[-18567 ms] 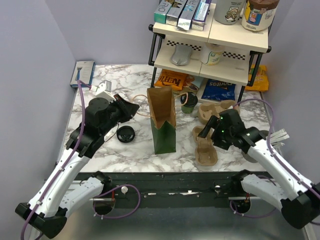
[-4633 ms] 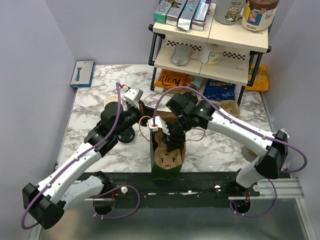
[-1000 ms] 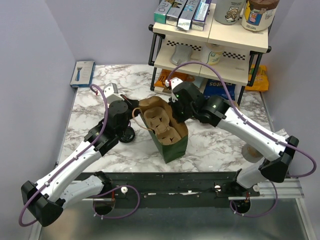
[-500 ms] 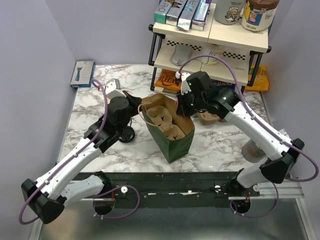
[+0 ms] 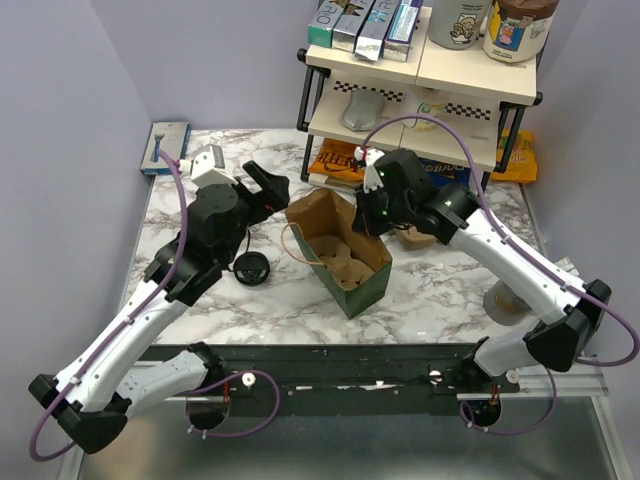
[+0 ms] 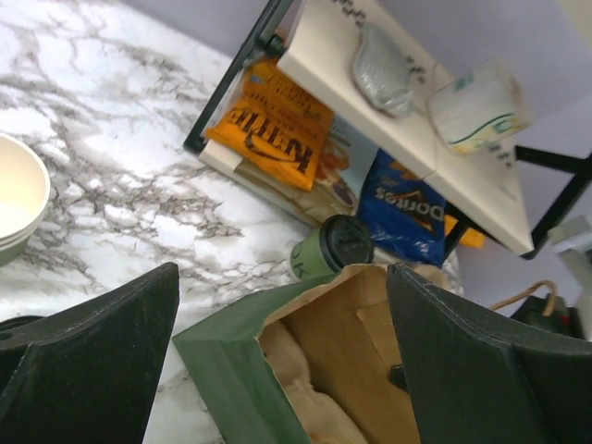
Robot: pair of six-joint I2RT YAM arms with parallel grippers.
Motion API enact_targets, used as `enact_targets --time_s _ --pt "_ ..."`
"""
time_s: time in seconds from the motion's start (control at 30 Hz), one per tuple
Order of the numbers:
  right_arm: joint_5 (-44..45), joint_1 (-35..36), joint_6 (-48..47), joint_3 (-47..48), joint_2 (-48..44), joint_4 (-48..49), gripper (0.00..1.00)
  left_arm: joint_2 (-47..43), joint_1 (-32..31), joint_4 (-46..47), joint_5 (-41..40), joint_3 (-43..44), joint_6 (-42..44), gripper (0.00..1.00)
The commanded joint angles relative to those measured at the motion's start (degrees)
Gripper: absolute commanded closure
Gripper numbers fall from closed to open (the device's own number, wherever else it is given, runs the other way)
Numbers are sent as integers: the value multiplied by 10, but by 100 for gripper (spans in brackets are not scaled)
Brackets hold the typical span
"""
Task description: Pack the takeout coffee
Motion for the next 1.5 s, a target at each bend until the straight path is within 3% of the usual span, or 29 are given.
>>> enact_targets --time_s 0.0,0.27,0.4,0.5,0.53,0.63,0.67,0.73,0.87,0.9,1.17,1.47 --pt "24 0 22 -39 -57 79 98 -26 2 -30 29 29 23 1" --pt "98 0 34 -97 -111 153 99 -59 3 -93 71 44 15 1" --pt "114 1 37 -124 -131 178 99 -58 3 -59 144 4 1 1" --pt "66 1 -6 -173 -157 242 99 -52 3 -14 214 -10 -3 1" --pt "14 0 -27 -182 -162 267 99 -47 3 -12 216 -7 2 1" --pt "-110 1 -172 -209 -172 270 99 -41 2 -40 186 17 29 1" --pt "-127 1 -235 -215 -176 268 99 -37 3 -69 165 29 59 1" --pt "-149 1 -273 -223 -182 262 99 -40 3 -85 163 55 87 1" --pt "-191 1 -397 -232 -190 236 99 -58 3 -74 250 64 158 1" --pt "-168 1 -417 -223 -190 253 98 -54 3 -68 345 66 210 1" --pt "-209 0 -479 -154 -151 209 97 14 2 -71 443 70 265 1" --pt "-235 1 -525 -97 -122 139 96 39 -1 -80 468 67 304 2"
